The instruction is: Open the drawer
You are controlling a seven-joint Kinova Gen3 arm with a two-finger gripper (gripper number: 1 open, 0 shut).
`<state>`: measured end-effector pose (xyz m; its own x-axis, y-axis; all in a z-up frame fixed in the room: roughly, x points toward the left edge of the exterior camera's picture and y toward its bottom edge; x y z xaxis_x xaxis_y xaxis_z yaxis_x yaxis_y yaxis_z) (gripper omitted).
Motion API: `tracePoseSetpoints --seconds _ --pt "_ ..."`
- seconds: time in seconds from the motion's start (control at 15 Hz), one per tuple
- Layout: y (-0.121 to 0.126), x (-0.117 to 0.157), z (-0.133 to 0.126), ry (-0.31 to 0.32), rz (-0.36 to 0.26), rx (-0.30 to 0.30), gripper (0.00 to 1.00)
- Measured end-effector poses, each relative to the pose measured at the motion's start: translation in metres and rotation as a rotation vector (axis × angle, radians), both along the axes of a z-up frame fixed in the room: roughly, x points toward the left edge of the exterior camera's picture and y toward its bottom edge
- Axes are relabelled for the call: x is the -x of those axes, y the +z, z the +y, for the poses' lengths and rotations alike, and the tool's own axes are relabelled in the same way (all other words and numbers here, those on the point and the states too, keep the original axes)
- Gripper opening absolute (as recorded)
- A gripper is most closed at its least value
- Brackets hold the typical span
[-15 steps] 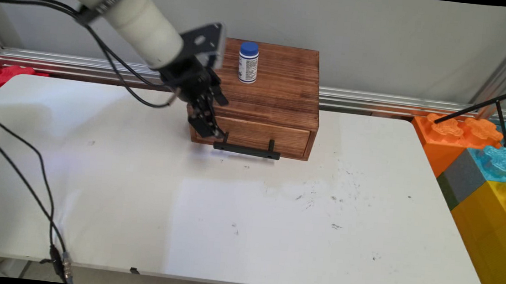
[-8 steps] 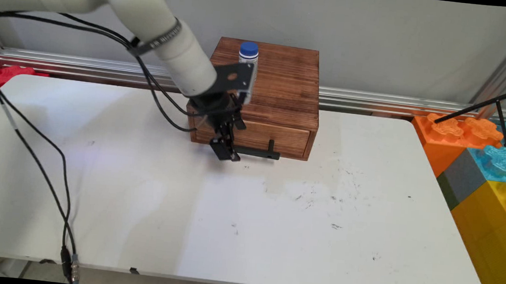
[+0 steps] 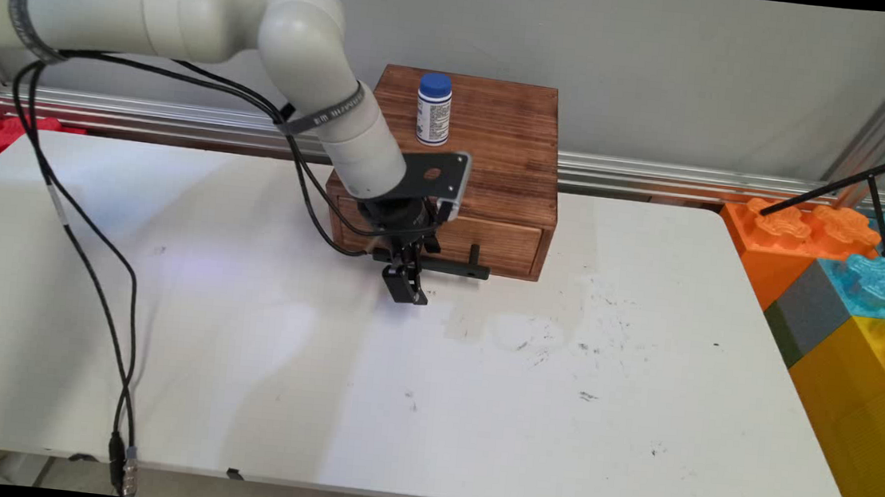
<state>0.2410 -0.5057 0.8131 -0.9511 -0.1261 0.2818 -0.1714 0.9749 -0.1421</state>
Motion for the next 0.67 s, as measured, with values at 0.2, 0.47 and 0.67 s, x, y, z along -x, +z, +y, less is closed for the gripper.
tracePoseSetpoints --seconds 0.2,0.47,0.67 --pt "-0.013 0.004 -0.006 -0.01 -0.013 -0.009 1.0" --pt "-0.022 0.008 -0.01 -0.017 -0.021 -0.019 1.0" --pt "-0.028 0.011 -0.011 -0.023 -0.024 -0.025 1.0"
